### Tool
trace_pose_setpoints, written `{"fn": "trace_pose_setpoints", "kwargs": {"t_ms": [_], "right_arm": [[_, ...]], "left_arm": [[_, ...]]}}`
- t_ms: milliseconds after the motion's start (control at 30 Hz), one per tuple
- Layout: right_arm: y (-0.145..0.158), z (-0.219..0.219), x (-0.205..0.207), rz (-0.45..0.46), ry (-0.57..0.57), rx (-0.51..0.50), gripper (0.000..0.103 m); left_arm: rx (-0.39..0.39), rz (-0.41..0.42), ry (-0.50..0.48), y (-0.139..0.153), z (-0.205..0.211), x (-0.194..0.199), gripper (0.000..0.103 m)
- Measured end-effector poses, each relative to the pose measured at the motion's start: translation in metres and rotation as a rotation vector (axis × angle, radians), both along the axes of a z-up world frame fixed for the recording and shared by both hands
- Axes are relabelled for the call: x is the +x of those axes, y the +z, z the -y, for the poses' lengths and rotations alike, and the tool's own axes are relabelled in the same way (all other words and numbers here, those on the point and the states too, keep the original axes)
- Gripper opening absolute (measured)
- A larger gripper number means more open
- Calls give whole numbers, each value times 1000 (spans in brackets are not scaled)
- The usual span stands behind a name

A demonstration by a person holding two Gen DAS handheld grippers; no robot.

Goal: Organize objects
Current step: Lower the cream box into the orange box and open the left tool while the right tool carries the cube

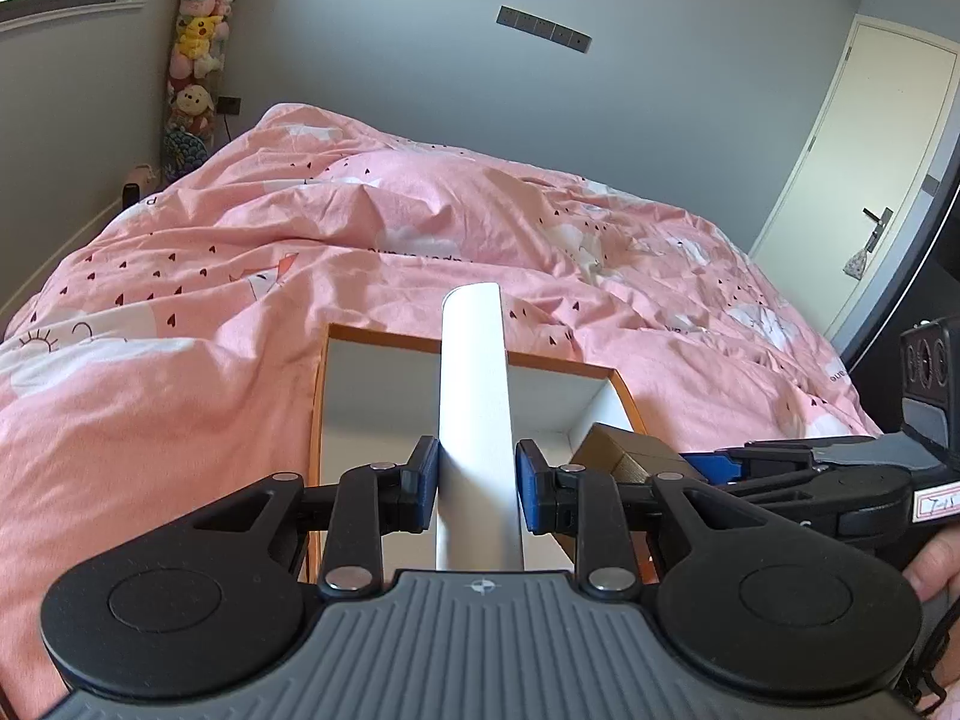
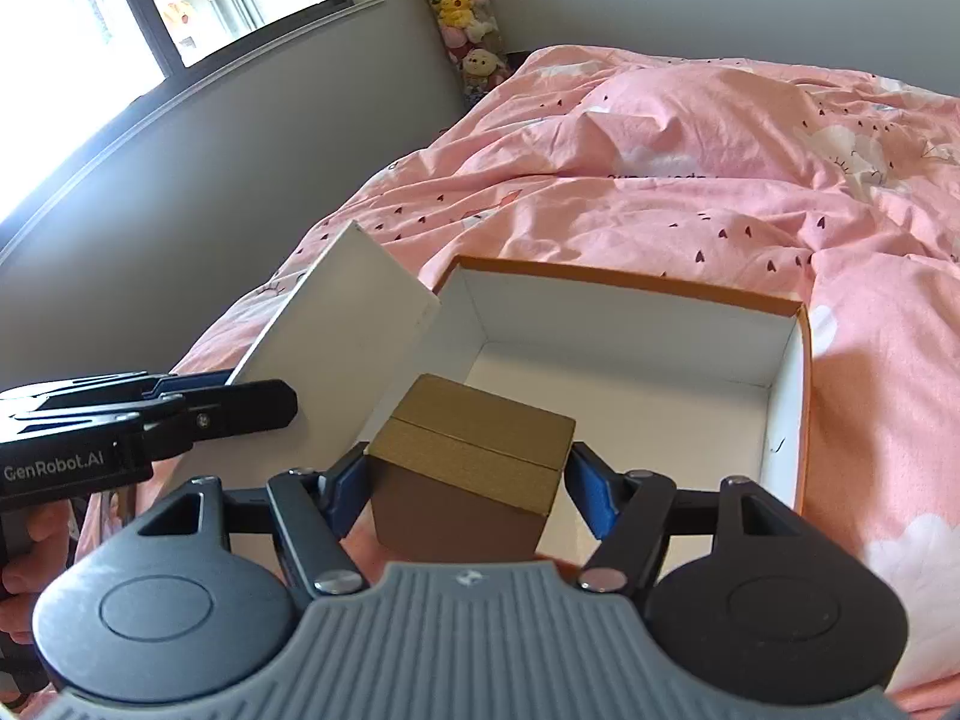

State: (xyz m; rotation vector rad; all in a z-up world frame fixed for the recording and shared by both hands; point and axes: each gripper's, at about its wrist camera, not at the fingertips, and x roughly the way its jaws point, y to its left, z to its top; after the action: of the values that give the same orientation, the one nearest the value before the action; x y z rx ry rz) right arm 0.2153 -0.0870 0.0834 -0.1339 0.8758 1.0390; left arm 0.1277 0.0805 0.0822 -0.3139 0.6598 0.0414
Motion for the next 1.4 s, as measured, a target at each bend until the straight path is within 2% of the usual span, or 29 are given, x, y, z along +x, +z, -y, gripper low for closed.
{"fn": "trace_pose_setpoints", "kwargs": {"t_ms": [133, 300, 400, 667, 867, 1000, 1167, 1400], "right_arm": [[-7, -10, 27, 30, -58, -30, 70], [-31, -25, 63, 6, -106, -81, 70], [-46, -35, 78, -19, -122, -116, 70], [-82, -54, 96, -76, -104, -196, 70], [-93, -64, 100, -92, -76, -227, 70], [-96, -68, 99, -92, -58, -240, 70], [-99, -68, 99, -93, -50, -251, 70], [-103, -62, 100, -104, -49, -256, 70]], "left_arm": [[8, -24, 25, -14, -6, 36, 31], [95, -113, 45, -45, -5, 80, 31], [179, -187, 36, -69, 1, 97, 31], [431, -326, 9, -114, 19, 114, 31], [527, -406, -22, -132, 25, 124, 31], [538, -433, -20, -137, 28, 128, 31], [512, -445, -10, -137, 24, 129, 32], [408, -435, -34, -127, 16, 127, 31]]}}
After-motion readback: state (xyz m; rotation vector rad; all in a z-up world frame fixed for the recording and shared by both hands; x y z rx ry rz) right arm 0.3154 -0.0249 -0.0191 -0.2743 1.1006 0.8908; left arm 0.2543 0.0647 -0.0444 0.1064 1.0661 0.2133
